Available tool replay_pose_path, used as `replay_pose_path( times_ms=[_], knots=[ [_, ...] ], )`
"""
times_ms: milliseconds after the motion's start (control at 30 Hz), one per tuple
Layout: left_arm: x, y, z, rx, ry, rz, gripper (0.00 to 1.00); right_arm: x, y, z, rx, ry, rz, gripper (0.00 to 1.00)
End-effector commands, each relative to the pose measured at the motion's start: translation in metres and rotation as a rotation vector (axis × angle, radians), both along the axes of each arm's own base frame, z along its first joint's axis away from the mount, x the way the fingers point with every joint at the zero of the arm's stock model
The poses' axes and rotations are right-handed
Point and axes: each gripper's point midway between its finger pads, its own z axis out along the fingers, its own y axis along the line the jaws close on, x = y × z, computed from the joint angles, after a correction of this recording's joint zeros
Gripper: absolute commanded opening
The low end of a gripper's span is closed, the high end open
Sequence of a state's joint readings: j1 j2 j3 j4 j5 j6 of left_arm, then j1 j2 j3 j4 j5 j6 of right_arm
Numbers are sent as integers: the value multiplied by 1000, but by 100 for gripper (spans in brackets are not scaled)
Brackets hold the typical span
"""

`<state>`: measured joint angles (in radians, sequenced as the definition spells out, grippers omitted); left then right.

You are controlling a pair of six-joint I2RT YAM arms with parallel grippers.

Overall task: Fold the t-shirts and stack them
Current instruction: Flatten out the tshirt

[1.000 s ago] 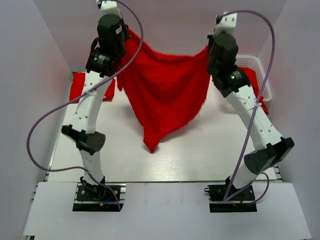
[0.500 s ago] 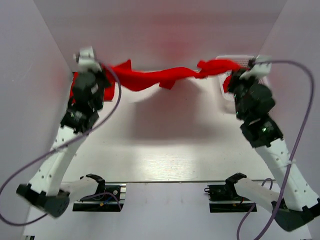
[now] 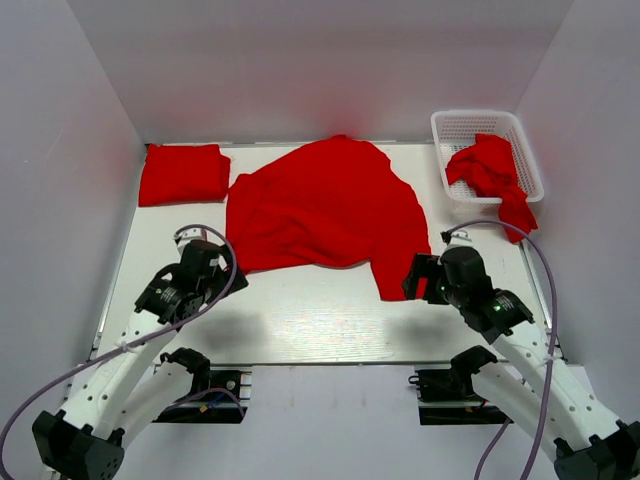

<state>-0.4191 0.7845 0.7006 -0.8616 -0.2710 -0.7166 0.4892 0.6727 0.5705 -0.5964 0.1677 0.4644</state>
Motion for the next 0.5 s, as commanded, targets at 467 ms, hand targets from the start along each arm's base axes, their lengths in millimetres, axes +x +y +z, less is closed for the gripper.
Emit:
replay_pose_path(
  times_ms=[467],
  knots=[
    [46, 12, -27, 167, 197, 219, 100, 44, 8, 15, 1, 32, -159, 90]
  ],
)
